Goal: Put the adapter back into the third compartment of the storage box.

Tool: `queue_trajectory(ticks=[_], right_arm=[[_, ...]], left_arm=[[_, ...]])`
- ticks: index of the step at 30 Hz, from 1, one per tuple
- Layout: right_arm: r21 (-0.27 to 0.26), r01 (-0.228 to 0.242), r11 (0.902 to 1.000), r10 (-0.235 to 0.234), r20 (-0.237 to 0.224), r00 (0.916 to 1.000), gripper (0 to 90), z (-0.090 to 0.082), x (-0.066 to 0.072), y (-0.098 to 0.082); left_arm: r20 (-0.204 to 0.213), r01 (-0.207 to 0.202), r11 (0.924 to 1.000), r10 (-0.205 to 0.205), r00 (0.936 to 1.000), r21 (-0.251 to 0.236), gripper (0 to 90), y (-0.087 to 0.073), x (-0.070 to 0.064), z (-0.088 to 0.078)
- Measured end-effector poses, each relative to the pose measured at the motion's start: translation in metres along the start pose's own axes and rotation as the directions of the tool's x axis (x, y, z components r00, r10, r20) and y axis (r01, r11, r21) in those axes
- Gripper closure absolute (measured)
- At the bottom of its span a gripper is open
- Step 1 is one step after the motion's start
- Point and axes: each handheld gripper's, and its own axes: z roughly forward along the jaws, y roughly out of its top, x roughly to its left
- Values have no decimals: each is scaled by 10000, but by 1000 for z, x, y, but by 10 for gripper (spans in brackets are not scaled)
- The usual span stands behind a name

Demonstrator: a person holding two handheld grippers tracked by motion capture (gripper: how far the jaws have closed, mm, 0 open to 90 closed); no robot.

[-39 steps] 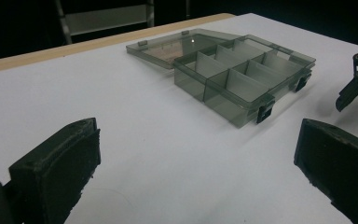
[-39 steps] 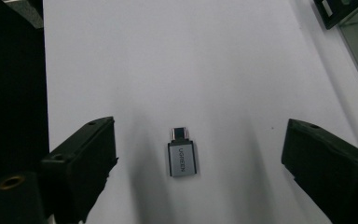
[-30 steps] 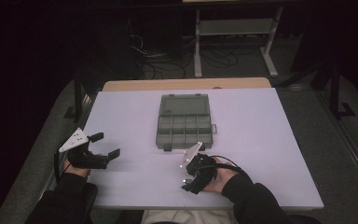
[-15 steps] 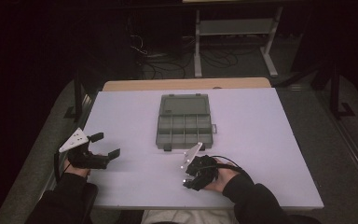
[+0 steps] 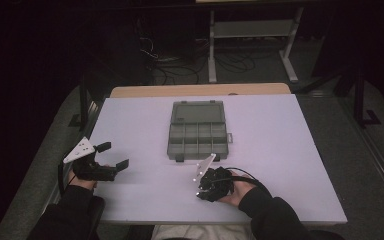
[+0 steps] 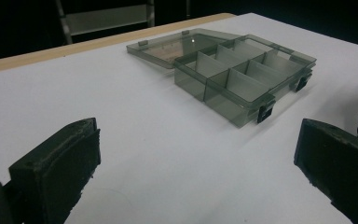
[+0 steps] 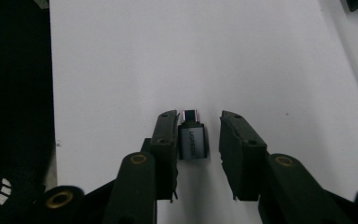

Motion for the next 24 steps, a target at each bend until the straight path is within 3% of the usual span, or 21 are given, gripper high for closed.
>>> queue_trajectory(ticks=[5,10,16,24], right_arm=[[-6,-106,9999,106,45,9999,744,-1,-1,0],[-13,-248,9997,248,-4,9997,748,-1,-3,0],[-462,-537,9975,529,-166,9985,750,-11,-8,0],[-764,-554,9955,559,35,9984,751,-25,-14,4]], left_arm=[[-3,0,10000,0,10000,2,0,0,0,0],[2,-2,10000,2,10000,2,0,0,0,0],[-8,12,10000,-12,10000,15,0,0,0,0],[-11,12,10000,-12,10000,9,0,0,0,0]])
